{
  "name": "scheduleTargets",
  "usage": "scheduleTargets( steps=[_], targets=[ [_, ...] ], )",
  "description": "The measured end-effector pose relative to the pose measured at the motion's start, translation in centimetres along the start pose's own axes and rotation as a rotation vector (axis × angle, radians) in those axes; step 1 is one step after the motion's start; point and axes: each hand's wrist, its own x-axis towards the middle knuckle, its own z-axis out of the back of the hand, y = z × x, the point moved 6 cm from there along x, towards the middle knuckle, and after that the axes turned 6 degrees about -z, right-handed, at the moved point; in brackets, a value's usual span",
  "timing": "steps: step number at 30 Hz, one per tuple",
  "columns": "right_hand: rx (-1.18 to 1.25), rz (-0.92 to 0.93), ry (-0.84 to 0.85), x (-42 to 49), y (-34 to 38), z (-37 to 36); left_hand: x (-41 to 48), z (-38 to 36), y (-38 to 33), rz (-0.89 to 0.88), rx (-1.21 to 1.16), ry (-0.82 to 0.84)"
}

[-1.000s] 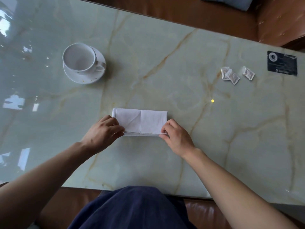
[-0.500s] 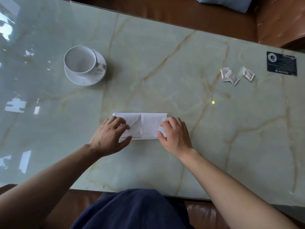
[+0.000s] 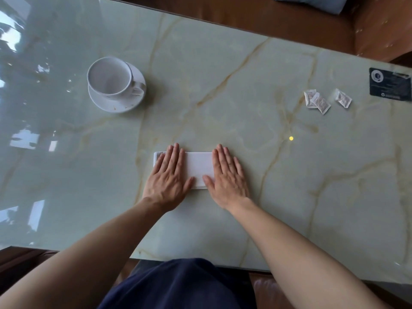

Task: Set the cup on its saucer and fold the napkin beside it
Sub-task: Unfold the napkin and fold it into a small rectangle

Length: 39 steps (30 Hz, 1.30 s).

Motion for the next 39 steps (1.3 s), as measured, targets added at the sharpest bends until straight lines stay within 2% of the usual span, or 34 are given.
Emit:
scheduleTargets(
  steps=[6,12,16,19,23,25,28,30,39],
  targets=[
    [0.0,-0.01,0.0,0.0,-1.2,1.0,-0.2,0.8,0.2,-0.014,0.007,0.015],
    [-0.056,-0.019,-0.117,2.7,-1.3,4.5,0.9,1.7,-1.7,-0.198,0.028,-0.006],
    [-0.029,-0.032,0.036,4.6,-1.4,4.7,1.0,0.8,-0.8,-0.196,0.027,0.062],
    [0.094,-0.087,0.147,5.2,-1.9,4.6,1.0,0.5,-0.6,-0.202,0.041,0.057],
    [0.533,-0.186,0.219,3.7,-2.4,4.5,1.2,0.2,-0.6,-0.172,0.03,0.047],
    [0.632,-0.265,0.204,2.7,-2.9,4.4,1.6,0.2,-0.5,-0.153,0.022,0.038],
    [0.641,-0.342,0.224,2.2,-3.3,4.1,2.5,0.3,-0.6,-0.13,0.012,0.03],
    [0.589,-0.33,0.241,2.3,-3.3,4.2,3.3,0.4,-0.6,-0.098,-0.004,0.032],
    [0.539,-0.294,0.108,2.5,-2.4,6.4,3.5,1.6,-0.3,-0.046,-0.123,-0.001]
  ],
)
